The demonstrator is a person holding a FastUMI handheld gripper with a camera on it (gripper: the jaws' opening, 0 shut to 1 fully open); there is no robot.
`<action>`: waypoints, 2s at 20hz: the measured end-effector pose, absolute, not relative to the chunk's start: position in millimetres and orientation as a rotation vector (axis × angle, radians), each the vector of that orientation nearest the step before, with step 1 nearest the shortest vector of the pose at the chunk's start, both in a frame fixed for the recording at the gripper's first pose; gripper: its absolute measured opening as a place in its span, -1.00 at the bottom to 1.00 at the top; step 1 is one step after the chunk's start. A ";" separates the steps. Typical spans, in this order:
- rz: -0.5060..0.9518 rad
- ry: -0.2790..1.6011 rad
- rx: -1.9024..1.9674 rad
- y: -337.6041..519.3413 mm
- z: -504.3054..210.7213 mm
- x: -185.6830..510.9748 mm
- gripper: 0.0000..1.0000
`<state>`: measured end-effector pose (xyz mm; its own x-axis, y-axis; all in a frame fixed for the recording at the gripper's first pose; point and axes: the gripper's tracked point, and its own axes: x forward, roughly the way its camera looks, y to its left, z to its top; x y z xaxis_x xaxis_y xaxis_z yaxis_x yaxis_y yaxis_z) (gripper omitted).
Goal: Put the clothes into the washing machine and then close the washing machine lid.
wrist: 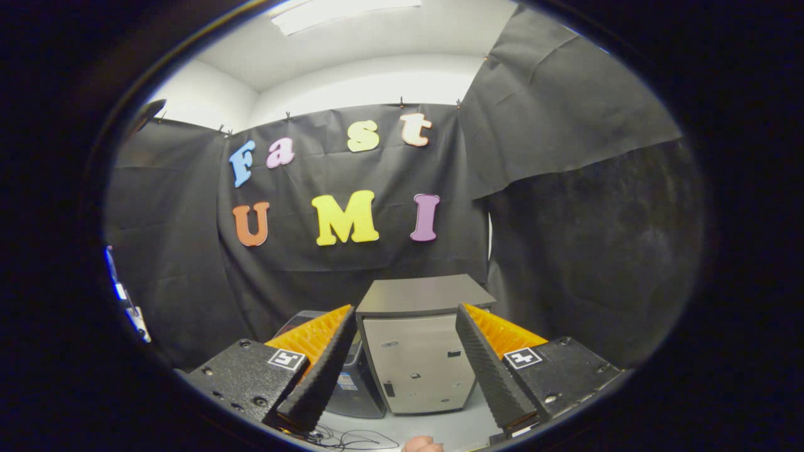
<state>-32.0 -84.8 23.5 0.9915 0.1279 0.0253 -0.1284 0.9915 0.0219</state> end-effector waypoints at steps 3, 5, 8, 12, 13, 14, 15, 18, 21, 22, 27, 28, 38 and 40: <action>0.127 -0.025 0.020 -85.3 23.7 -31.8 1.00; 0.125 -0.021 0.025 -85.6 23.6 -29.8 1.00; 0.127 -0.018 0.030 -84.4 24.2 -29.8 1.00; 0.125 -0.026 0.021 -83.1 27.5 -27.2 1.00; 0.124 -0.025 0.022 -82.9 26.8 -26.0 0.99; 0.126 -0.024 0.026 -82.1 27.2 -26.2 0.99; 0.126 -0.025 0.032 -81.1 27.9 -26.3 0.99; 0.126 -0.022 0.033 -80.9 26.8 -22.8 1.00; 0.131 -0.020 0.033 -77.7 26.9 -23.7 1.00; 0.130 -0.020 0.032 -77.9 26.0 -23.3 0.99; 0.131 -0.007 0.039 -76.6 21.0 -19.5 1.00; 0.131 -0.004 0.040 -76.1 21.1 -18.3 1.00; 0.133 0.001 0.018 -74.4 17.6 -9.6 0.99; 0.134 0.003 0.015 -74.9 17.7 -8.2 0.99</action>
<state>-8.2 -74.9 17.7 0.9910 0.1336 -0.0024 -0.1336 0.9909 0.0156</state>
